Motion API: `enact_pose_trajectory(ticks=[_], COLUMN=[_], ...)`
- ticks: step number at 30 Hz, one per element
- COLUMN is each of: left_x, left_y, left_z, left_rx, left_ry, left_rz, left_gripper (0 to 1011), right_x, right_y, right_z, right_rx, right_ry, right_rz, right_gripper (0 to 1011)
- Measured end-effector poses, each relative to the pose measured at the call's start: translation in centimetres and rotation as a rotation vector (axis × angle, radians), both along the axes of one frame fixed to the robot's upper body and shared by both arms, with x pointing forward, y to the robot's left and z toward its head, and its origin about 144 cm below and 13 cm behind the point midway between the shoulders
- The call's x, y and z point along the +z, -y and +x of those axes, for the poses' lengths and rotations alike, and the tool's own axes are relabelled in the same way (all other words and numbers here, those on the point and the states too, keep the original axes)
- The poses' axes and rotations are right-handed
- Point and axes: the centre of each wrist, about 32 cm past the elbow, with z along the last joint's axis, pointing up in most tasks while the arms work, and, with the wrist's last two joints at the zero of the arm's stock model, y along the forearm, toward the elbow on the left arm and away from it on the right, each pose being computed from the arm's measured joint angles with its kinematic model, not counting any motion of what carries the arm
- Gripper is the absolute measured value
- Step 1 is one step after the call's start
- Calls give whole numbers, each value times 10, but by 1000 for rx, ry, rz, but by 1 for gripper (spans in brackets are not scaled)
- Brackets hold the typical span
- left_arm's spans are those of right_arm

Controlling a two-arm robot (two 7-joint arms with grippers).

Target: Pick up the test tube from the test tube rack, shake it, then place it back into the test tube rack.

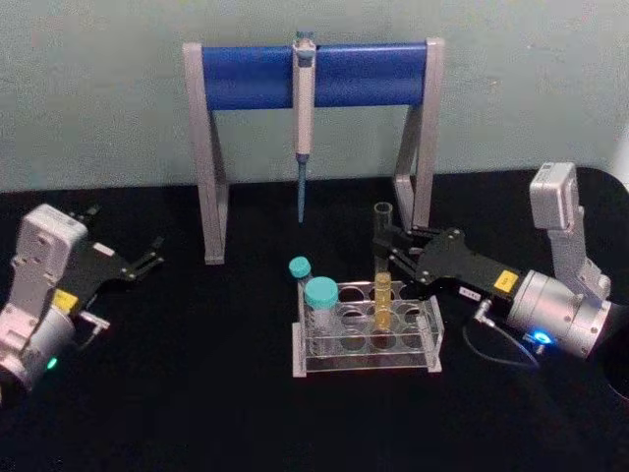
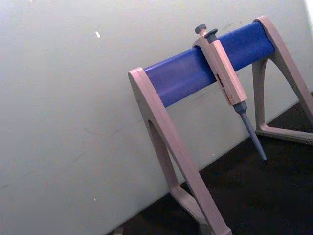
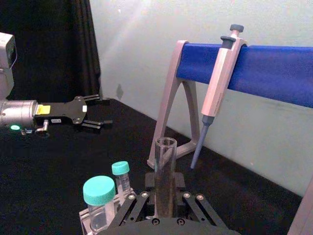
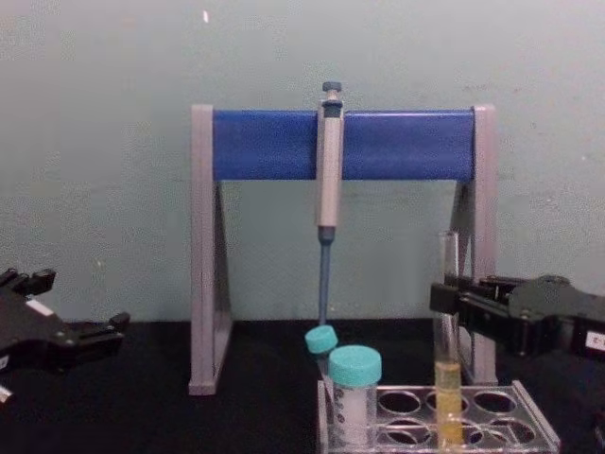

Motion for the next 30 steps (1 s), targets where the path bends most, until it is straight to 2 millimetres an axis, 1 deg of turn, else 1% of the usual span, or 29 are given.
enact_pose_trajectory(ticks=[30], left_x=[0], left_y=[0], left_z=[0], left_rx=[0], left_ry=[0], left_rz=[0], left_gripper=[1001], right_x=[1], right_y=[-1], right_z=[0], right_rx=[-4], right_ry=[-23], right_rz=[-17], right_gripper=[228])
